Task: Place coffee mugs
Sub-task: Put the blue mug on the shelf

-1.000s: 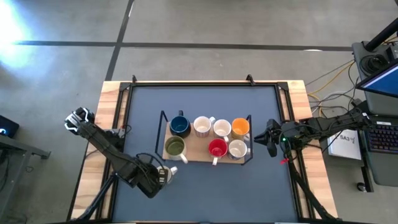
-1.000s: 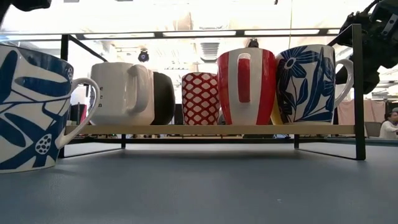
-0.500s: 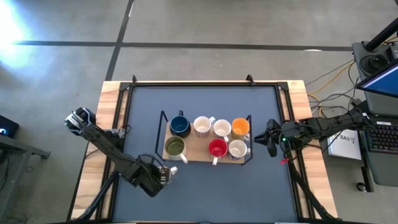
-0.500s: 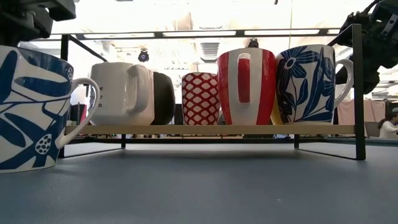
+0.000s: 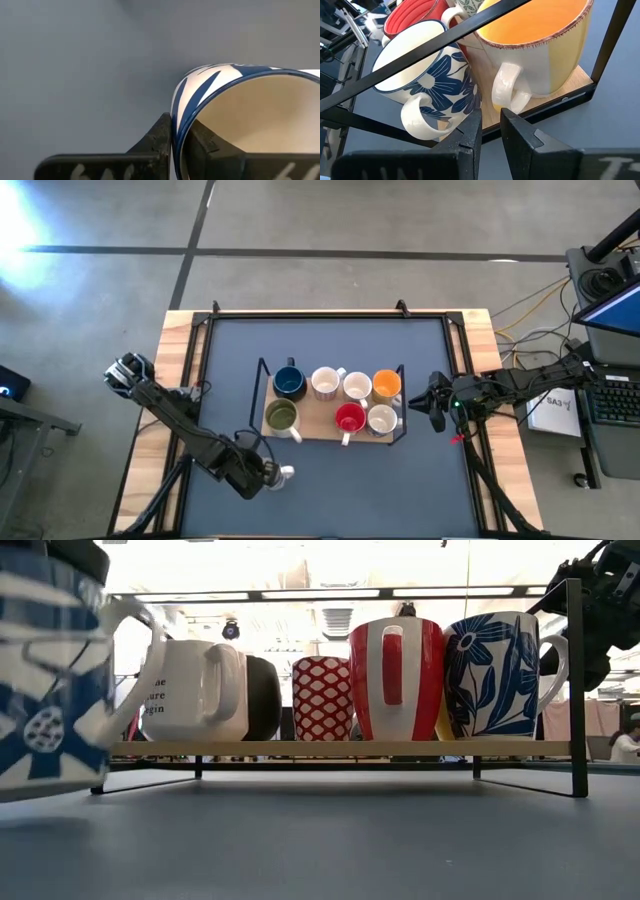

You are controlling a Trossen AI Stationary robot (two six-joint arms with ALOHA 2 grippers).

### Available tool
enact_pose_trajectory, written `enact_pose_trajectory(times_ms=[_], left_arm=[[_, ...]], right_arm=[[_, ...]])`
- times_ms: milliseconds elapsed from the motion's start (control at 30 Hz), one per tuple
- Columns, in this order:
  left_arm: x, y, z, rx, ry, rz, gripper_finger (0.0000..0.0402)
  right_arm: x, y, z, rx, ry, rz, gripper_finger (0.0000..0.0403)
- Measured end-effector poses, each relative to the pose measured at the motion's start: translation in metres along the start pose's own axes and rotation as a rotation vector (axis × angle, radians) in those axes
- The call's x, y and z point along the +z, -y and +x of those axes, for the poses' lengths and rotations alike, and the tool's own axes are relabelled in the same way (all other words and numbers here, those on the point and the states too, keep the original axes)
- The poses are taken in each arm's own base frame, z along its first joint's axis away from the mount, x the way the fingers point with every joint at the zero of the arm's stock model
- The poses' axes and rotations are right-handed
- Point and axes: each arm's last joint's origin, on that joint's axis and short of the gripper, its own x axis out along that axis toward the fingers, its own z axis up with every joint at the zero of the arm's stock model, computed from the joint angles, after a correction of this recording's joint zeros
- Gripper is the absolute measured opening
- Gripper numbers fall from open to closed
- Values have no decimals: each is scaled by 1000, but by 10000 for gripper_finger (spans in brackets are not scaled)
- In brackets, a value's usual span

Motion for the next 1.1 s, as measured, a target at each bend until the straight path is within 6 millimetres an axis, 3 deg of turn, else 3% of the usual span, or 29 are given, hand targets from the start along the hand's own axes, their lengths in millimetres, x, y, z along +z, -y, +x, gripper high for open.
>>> enact_pose_trajectory(times_ms=[300, 667, 1100], left_arm=[[6, 18, 0, -178, 87, 53, 9], [35, 47, -1, -366, 186, 147, 9], [68, 73, -33, -374, 309, 303, 9]], right_arm=[[0, 0, 0, 0, 0, 0, 59], [0, 0, 0, 0, 0, 0, 59], [0, 0, 0, 0, 1, 0, 59]])
